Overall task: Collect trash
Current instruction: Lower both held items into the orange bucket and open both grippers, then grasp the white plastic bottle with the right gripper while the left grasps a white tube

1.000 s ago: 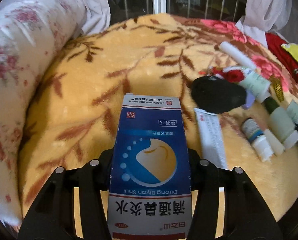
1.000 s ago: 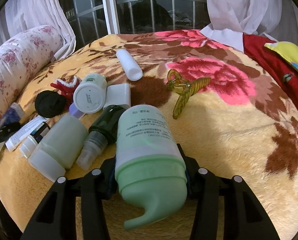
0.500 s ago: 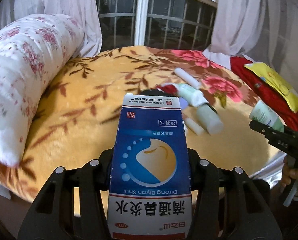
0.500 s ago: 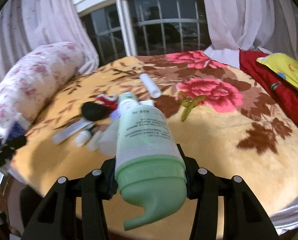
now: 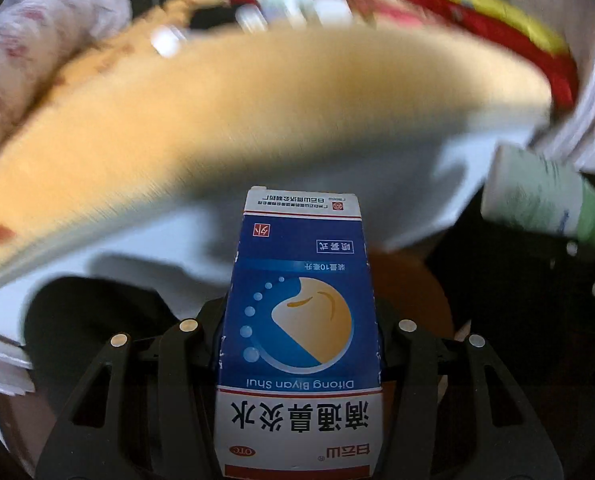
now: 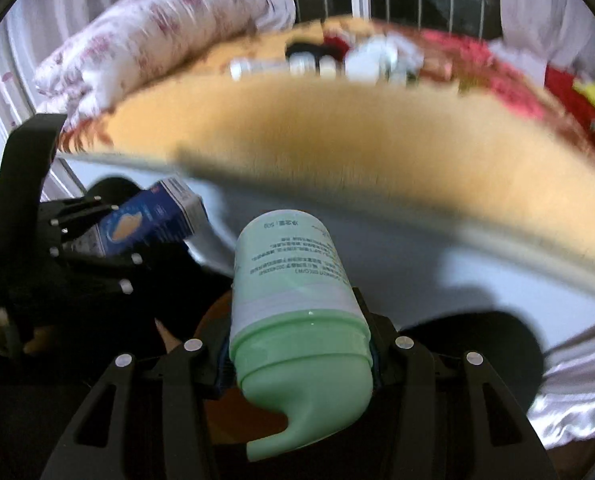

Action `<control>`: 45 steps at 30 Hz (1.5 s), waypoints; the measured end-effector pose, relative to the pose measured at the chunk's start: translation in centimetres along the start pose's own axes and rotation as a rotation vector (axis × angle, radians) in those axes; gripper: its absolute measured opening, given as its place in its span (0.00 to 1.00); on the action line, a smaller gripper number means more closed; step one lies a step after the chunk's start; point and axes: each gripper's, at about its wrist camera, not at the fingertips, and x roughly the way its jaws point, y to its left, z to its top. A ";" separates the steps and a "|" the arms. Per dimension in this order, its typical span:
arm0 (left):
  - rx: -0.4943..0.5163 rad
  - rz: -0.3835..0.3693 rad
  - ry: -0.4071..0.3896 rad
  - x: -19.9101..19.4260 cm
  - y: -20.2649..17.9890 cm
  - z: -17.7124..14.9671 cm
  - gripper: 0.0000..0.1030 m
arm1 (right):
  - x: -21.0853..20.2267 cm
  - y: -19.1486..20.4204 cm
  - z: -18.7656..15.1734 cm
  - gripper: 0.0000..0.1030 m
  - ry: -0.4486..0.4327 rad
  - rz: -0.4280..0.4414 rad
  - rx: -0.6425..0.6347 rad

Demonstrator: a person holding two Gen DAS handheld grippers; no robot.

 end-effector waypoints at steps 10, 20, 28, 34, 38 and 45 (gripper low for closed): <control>-0.028 -0.055 0.173 4.7 1.0 -0.7 0.50 | 6.5 -0.1 -1.8 0.48 0.209 -0.004 0.009; -0.030 -0.033 0.214 5.6 1.5 -1.0 0.71 | 7.0 0.7 -1.9 0.53 0.225 -0.040 -0.009; -0.032 0.005 0.122 1.6 2.4 0.0 0.71 | 1.5 -1.1 0.0 0.53 0.113 -0.014 0.057; -0.050 0.037 -0.014 -3.8 4.0 3.2 0.74 | -2.3 -2.8 6.7 0.57 -0.076 -0.015 0.113; -0.084 0.050 -0.092 -5.7 4.7 5.7 0.77 | -1.6 -3.7 12.1 0.57 -0.163 -0.025 0.153; -0.147 0.047 -0.161 -5.4 5.4 8.6 0.77 | 2.1 -4.1 20.2 0.54 -0.198 -0.023 0.225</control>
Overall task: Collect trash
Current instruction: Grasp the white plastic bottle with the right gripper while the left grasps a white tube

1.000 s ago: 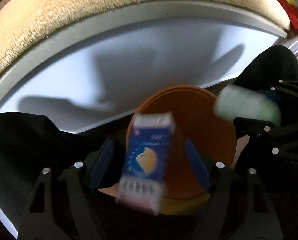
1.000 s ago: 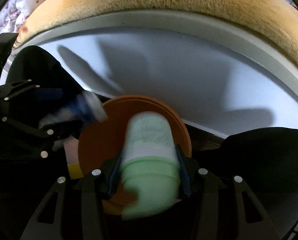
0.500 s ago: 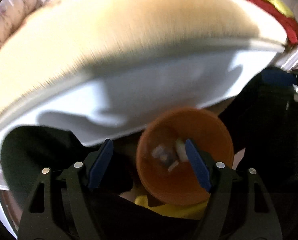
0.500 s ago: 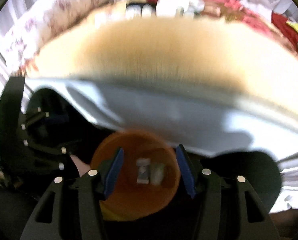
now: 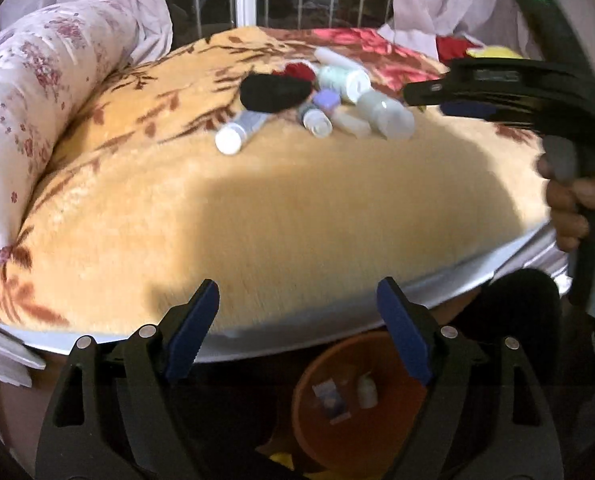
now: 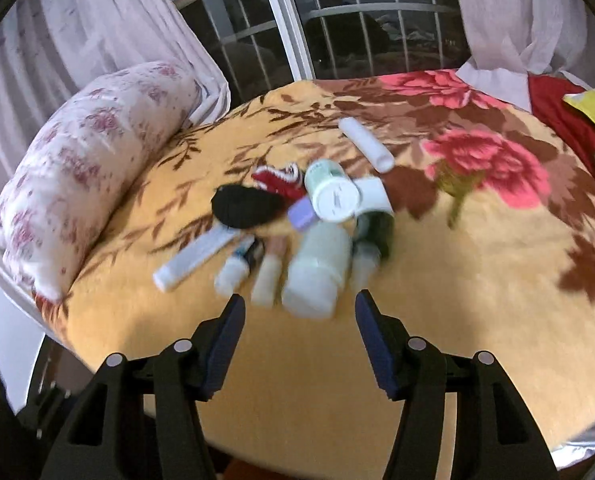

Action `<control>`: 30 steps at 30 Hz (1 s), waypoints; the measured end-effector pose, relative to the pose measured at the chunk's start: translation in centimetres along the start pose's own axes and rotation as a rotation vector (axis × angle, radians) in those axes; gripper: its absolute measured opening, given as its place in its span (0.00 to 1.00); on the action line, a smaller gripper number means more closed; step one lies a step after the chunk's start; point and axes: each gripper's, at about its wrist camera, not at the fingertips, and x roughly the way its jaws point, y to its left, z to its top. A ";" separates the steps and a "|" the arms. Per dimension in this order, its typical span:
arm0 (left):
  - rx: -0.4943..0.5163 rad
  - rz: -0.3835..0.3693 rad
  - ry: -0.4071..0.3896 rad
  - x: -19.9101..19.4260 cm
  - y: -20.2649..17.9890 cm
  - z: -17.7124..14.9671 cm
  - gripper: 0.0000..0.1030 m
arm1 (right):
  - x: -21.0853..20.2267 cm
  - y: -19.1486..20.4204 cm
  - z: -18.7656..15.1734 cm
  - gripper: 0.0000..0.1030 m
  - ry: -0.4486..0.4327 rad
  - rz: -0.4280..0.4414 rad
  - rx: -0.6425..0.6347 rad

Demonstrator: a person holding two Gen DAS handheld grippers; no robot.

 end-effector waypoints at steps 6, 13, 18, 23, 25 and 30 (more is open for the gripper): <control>-0.032 -0.042 0.019 1.7 0.8 0.0 0.77 | 4.8 0.0 1.7 0.45 0.051 -0.077 0.011; -0.063 -0.092 0.027 2.5 1.8 -0.3 0.77 | 8.6 -0.2 2.4 0.42 0.091 -0.147 0.024; -0.080 -0.110 0.026 2.8 2.3 0.0 0.77 | 11.2 -0.5 2.3 0.40 0.144 -0.165 0.015; -0.094 -0.110 0.015 3.2 2.8 1.0 0.77 | 10.4 -1.1 2.0 0.40 0.089 -0.129 0.044; -0.096 -0.109 0.013 3.4 2.9 1.5 0.77 | 10.0 -1.4 2.0 0.40 0.071 -0.111 0.060; -0.077 -0.057 -0.015 3.2 2.9 2.8 0.77 | 10.1 -1.7 2.2 0.41 0.072 -0.089 0.076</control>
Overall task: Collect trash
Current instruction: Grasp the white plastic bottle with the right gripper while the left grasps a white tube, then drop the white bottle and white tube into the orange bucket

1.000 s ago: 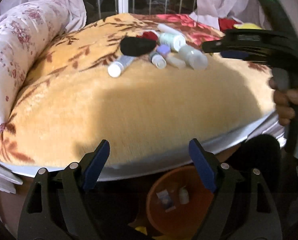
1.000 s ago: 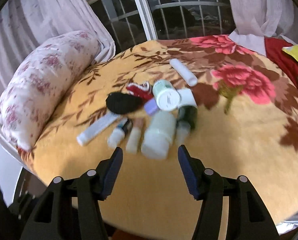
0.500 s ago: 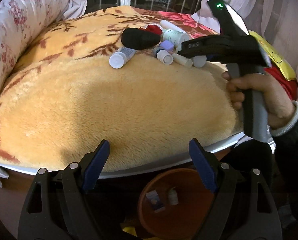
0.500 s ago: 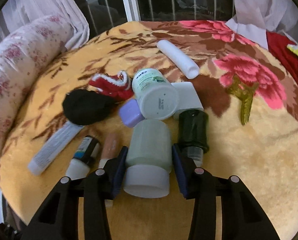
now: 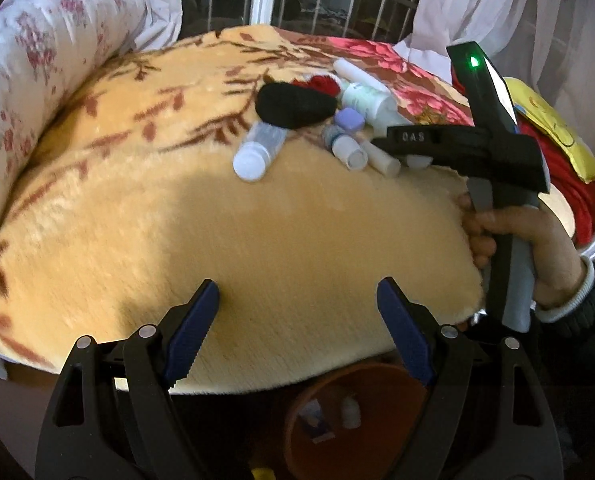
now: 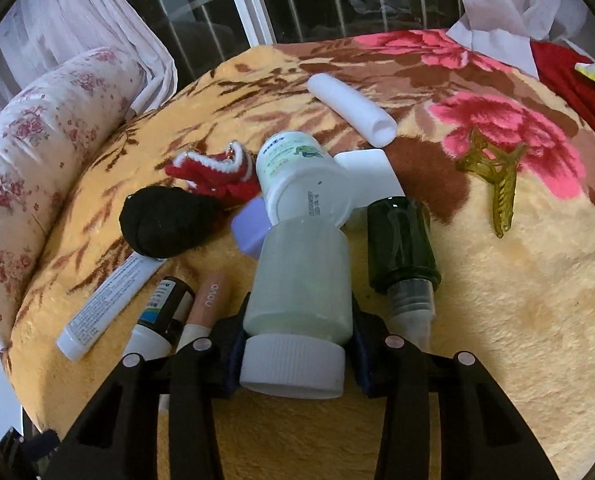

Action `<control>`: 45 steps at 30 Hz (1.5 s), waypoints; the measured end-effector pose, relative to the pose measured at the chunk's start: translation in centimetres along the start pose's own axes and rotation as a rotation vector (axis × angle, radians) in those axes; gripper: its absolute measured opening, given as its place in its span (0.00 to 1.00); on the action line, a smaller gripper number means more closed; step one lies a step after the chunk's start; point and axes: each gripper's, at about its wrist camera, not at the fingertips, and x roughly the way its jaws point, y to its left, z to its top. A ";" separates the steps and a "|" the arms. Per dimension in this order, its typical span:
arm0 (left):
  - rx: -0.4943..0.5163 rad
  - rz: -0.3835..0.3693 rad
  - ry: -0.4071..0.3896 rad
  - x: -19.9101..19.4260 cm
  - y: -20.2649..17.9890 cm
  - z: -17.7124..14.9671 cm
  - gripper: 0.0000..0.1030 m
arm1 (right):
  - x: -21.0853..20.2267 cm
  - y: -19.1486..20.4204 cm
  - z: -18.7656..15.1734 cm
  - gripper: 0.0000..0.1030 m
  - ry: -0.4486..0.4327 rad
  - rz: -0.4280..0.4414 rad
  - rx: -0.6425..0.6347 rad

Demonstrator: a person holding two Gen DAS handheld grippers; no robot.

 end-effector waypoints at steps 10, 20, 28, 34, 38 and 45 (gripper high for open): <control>-0.008 0.016 -0.008 0.2 0.7 1.4 0.77 | 0.5 0.1 0.6 0.41 0.009 -0.009 0.001; 0.048 0.063 0.043 5.8 1.8 7.4 0.77 | -5.3 -0.6 -1.7 0.41 -0.112 0.083 0.015; 0.087 0.080 0.081 11.3 2.7 10.3 0.67 | -11.1 -2.1 -6.0 0.41 -0.176 0.126 0.020; 0.136 0.168 -0.005 9.9 0.7 8.7 0.31 | -11.6 -2.3 -8.2 0.41 -0.171 0.126 0.032; 0.104 0.226 -0.054 8.7 -0.4 7.7 0.30 | -11.7 -1.9 -9.0 0.41 -0.164 0.114 0.007; 0.026 0.238 -0.096 6.0 -0.8 5.9 0.30 | -13.3 -1.7 -10.5 0.41 -0.185 0.090 -0.032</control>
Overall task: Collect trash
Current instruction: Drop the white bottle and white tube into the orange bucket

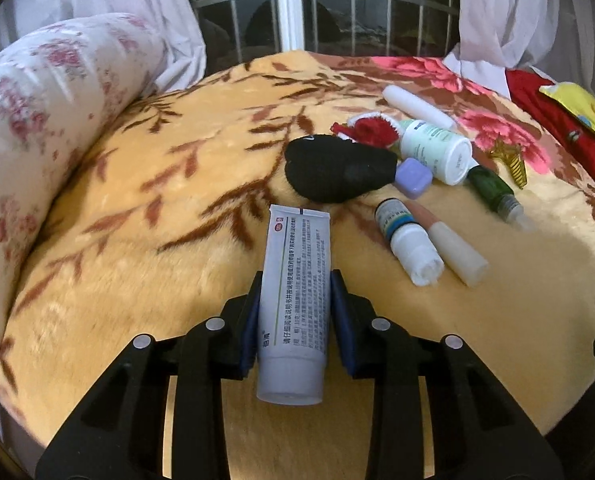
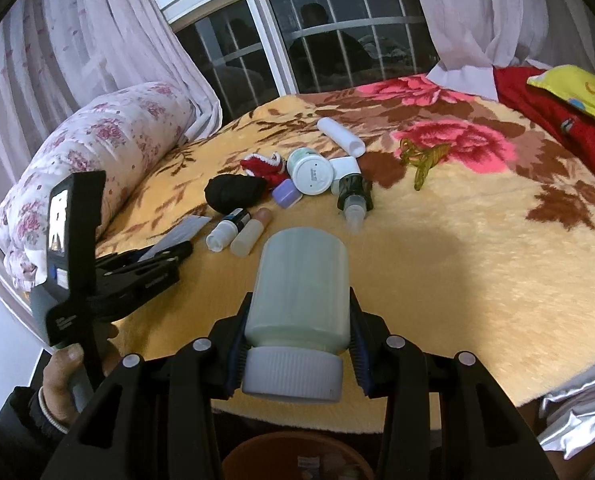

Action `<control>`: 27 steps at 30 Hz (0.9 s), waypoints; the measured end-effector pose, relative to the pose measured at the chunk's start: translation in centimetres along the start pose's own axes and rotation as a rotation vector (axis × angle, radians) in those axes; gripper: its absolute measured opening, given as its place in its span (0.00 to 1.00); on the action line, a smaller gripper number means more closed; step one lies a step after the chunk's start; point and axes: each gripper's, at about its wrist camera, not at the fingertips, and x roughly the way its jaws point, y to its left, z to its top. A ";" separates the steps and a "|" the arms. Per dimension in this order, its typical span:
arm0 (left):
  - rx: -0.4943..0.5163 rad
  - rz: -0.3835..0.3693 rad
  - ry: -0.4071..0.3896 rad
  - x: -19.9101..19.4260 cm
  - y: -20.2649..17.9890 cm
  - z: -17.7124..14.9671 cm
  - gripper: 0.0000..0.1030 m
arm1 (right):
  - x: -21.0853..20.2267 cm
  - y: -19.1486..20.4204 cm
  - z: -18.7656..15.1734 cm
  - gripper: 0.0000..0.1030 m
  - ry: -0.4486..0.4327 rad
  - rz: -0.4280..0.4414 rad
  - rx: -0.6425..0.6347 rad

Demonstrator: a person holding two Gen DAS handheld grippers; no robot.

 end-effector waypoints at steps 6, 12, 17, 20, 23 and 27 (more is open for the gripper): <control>-0.020 0.001 -0.047 -3.3 -0.2 -1.1 0.30 | -1.3 0.4 -1.3 0.41 0.002 0.008 -0.013; -0.042 -0.037 -0.072 -6.8 -0.4 -2.4 0.30 | -2.9 1.4 -3.1 0.41 0.007 0.015 -0.032; -0.040 -0.094 -0.077 -9.8 -0.6 -4.7 0.30 | -4.5 2.0 -4.5 0.41 0.003 0.023 -0.055; -0.032 -0.162 -0.061 -11.3 -0.8 -6.7 0.30 | -5.3 2.1 -5.9 0.40 0.020 0.025 -0.073; 0.015 -0.184 -0.038 -11.8 -1.4 -8.7 0.30 | -5.5 2.2 -7.4 0.40 0.048 0.023 -0.094; 0.058 -0.215 0.026 -11.5 -2.0 -11.5 0.30 | -5.5 2.1 -9.2 0.40 0.090 0.020 -0.121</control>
